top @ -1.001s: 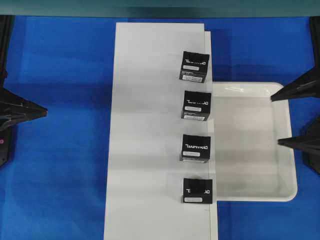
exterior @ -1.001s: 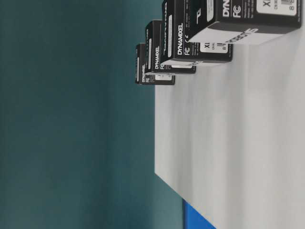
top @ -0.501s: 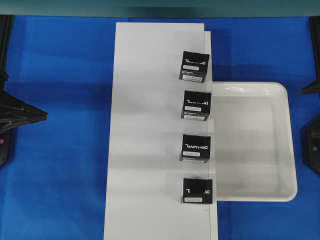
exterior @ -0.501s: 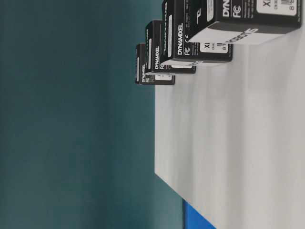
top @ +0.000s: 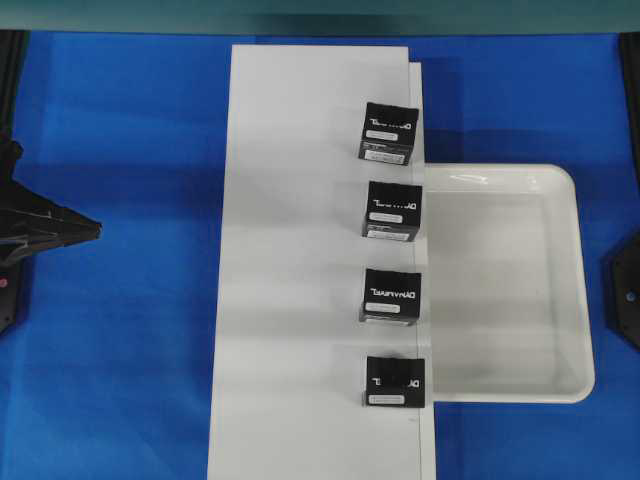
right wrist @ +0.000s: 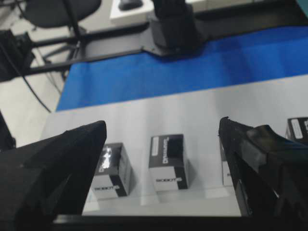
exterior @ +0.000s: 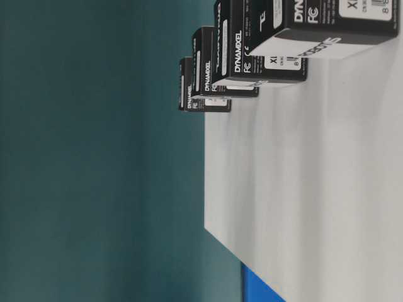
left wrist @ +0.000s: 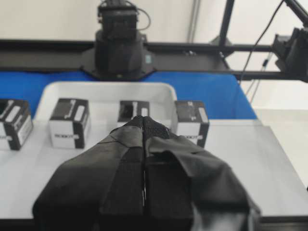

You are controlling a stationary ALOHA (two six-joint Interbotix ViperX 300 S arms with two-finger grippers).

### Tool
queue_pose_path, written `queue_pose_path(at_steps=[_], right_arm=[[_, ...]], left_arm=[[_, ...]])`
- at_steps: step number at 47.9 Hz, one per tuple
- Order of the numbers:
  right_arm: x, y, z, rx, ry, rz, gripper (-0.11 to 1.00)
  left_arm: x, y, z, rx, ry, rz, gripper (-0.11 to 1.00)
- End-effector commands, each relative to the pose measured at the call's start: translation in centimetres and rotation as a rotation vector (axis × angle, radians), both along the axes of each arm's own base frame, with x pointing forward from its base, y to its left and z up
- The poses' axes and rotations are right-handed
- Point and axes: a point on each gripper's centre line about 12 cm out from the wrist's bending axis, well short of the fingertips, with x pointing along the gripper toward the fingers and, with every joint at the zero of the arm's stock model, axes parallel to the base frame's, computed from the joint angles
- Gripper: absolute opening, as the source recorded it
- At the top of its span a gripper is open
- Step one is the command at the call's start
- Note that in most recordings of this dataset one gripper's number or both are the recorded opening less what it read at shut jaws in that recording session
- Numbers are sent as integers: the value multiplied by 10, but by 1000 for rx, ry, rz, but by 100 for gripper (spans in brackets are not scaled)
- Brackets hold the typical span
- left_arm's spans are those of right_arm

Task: Place the box from the white plastic tray onto the white base.

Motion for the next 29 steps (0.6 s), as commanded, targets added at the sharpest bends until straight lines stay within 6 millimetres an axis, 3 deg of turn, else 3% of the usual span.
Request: queue_pose_path(at_steps=[1,13,29], right_arm=[[-2,-1,3,-2,-19,-3,94],[-4,-1,-6,-1,-17,-2,92],[-13,-2,3,7,-83,5,92]], left_arm=[[1,-1,12,-1,-34,-3,-7],[1,0,24,-1,-88,-2,-7],[-2,1,56,-11,-259,5,-7]])
